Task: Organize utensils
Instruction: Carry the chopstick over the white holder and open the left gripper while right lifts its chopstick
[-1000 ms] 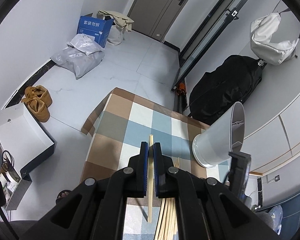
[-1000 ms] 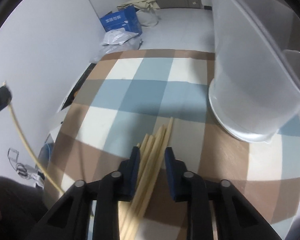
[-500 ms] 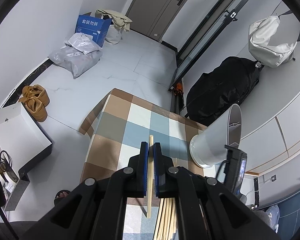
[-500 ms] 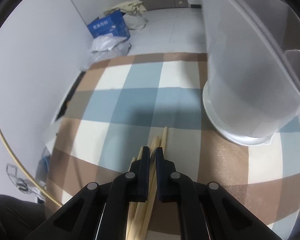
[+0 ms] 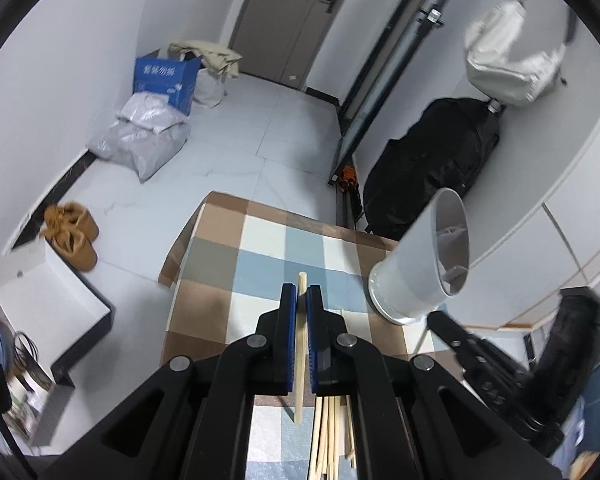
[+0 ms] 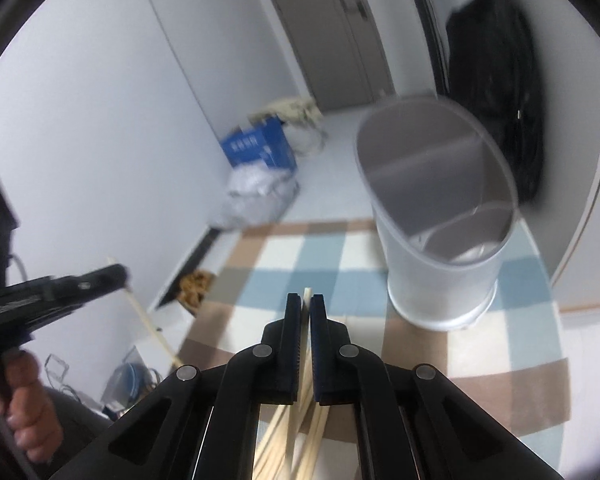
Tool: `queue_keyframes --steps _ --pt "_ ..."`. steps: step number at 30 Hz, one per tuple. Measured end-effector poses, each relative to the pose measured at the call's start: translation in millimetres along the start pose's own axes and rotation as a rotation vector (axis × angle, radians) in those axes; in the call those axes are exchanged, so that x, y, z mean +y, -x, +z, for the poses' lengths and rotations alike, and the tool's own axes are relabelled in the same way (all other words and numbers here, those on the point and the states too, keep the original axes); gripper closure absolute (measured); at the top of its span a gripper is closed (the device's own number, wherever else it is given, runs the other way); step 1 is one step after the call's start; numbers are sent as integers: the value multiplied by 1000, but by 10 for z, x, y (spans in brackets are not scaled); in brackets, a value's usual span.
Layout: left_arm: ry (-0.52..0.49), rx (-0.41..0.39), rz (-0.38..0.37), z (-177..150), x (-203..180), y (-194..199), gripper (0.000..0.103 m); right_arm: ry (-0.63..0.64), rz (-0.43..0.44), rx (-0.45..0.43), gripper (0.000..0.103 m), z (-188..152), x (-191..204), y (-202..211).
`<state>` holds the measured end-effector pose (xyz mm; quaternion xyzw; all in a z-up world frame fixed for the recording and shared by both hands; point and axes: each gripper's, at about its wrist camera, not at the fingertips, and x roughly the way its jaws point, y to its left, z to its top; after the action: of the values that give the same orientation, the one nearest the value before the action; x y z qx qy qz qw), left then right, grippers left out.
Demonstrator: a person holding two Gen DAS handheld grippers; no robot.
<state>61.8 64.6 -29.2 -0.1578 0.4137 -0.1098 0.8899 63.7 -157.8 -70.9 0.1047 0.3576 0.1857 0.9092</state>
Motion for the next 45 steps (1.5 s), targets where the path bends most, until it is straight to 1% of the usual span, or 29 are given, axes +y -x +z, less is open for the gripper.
queue_keyframes --steps 3,6,11,13,16,21,23,27,32,35,41,45 --pt "-29 0 -8 13 -135 84 102 46 9 -72 100 0 44 224" --pt "-56 -2 -11 22 -254 140 102 66 19 -129 100 5 37 451" --pt "-121 -21 -15 106 -522 277 102 46 54 -187 100 71 -46 666" --pt "-132 -19 -23 141 -615 303 102 39 57 -209 100 130 -48 687" --pt "-147 -22 -41 243 -766 339 102 49 60 -251 100 256 -106 864" --pt "-135 -35 -99 476 -987 374 102 98 47 -331 100 656 -214 1151" --pt "-135 -55 -114 605 -1079 388 102 127 37 -366 100 875 -250 1275" --pt "-127 -96 -143 875 -1238 372 102 177 27 -412 100 1244 -274 1400" --pt "-111 -133 -153 1144 -1320 273 102 231 2 -451 100 1678 -335 1337" --pt "-103 -147 -142 1247 -1314 179 102 248 -8 -464 100 1840 -412 1196" --pt "-88 -132 -109 1313 -1244 -97 102 241 4 -441 100 1958 -555 819" --pt "-91 -134 -93 1288 -1177 -256 102 264 8 -401 100 1923 -610 540"
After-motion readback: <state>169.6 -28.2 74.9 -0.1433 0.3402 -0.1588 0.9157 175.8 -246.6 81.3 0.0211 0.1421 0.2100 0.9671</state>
